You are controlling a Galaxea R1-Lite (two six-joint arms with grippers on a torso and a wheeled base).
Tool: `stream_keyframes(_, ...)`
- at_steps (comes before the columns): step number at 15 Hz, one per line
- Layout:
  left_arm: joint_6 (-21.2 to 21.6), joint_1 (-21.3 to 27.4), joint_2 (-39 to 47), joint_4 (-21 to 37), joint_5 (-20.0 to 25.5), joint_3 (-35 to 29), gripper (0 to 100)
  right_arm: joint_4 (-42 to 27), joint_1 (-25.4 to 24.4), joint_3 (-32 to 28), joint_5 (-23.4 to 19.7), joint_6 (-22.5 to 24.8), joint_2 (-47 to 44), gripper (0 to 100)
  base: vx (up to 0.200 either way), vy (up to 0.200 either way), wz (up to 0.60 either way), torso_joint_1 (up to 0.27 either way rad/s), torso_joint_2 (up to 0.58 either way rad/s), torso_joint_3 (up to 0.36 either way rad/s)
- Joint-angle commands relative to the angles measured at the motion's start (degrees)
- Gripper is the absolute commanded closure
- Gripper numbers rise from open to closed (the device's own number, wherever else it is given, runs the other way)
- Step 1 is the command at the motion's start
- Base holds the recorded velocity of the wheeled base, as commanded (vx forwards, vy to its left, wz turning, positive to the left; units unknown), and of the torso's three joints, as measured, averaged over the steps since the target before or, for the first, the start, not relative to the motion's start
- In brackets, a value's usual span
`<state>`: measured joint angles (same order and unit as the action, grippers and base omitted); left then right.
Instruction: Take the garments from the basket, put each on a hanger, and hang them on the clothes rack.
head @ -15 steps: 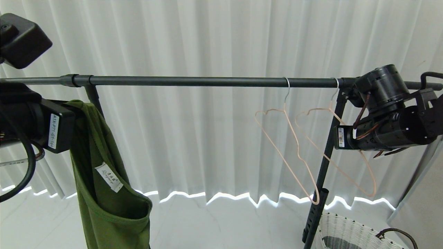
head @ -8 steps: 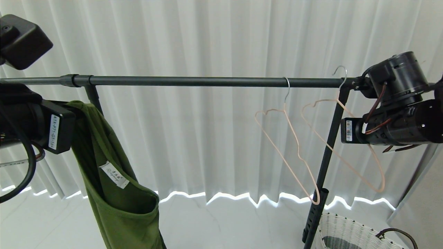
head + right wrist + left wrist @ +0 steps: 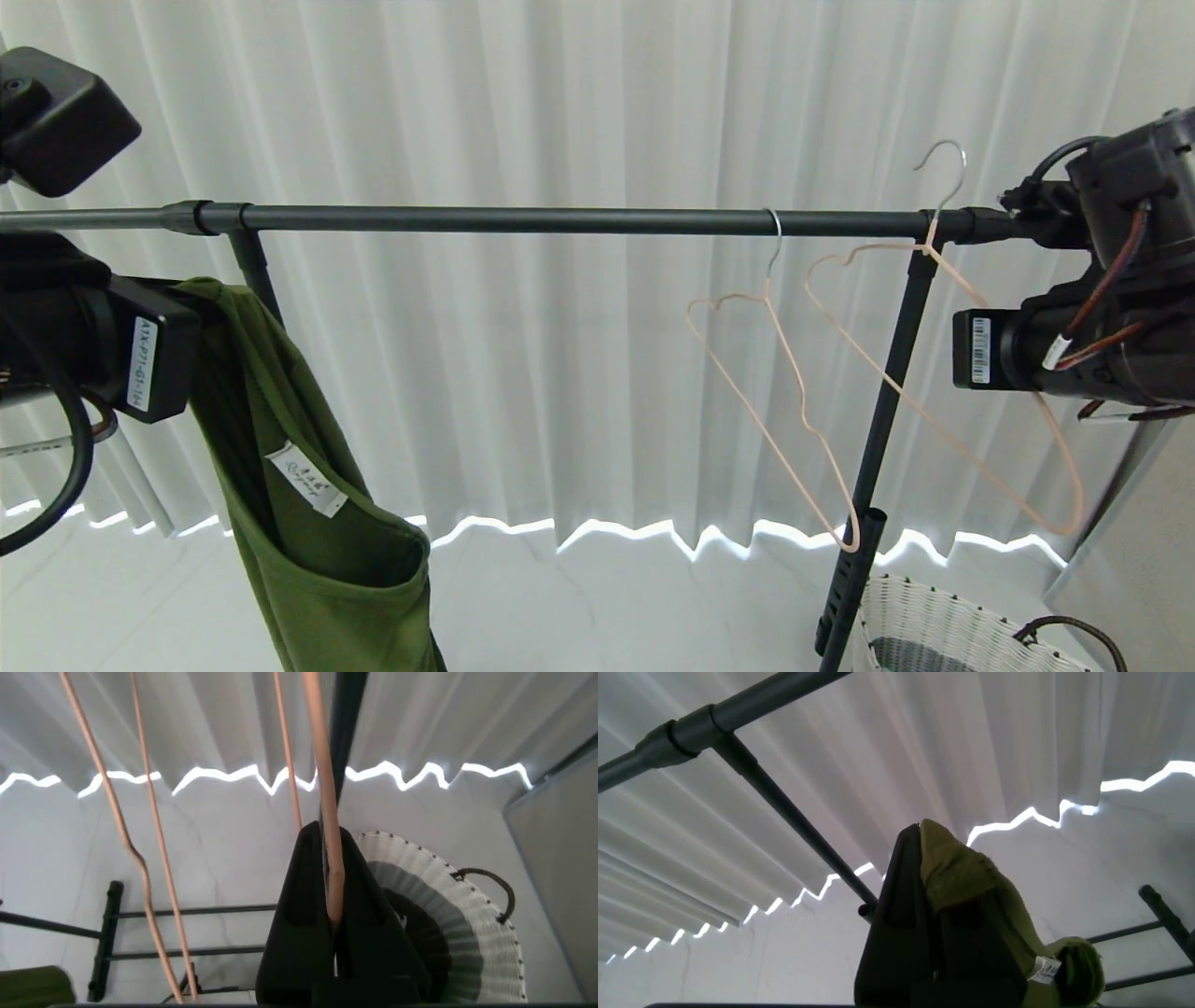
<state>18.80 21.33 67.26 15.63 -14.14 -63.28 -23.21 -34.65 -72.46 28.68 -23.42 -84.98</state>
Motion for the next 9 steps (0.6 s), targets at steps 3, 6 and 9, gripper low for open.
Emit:
stream_keyframes(3, 1.24, 0.02, -1.16, -0.07, -0.10, 1.76, 100, 0.01, -0.33, 5.84, 0.76, 0.13, 6.32, 100, -0.133, 0.000, 0.00, 0.006, 0.00, 0.002)
stream_keyframes(6, 1.24, 0.02, -1.34, 0.02, -0.10, 2.02, 100, 0.01, -0.33, 7.07, 0.76, 0.13, 7.11, 100, -0.200, 0.000, 0.00, 0.001, 0.00, 0.004)
stream_keyframes(9, 1.24, 0.02, -1.34, 0.02, -0.10, 2.20, 100, 0.01, -0.33, 7.07, 0.76, 0.22, 7.20, 100, -0.200, 0.000, 0.00, 0.001, 0.00, 0.007)
